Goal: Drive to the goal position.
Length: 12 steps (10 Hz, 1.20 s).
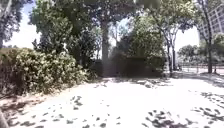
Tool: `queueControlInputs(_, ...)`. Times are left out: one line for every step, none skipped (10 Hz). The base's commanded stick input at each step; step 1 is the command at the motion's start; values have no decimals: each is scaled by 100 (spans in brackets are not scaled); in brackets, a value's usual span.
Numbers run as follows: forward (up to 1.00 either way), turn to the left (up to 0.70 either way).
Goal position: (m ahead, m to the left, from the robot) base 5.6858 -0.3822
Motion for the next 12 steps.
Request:
queueControlInputs(45, 4)
queueControlInputs(45, 0)
queueControlInputs(45, 0)
queueControlInputs(45, 0)
queueControlInputs(45, 0)
queueControlInputs(45, 0)
queueControlInputs(45, 0)
queueControlInputs(45, 0)
queueControlInputs(45, -10)
queueControlInputs(45, -21)
queueControlInputs(45, -27)
queueControlInputs(45, -27)
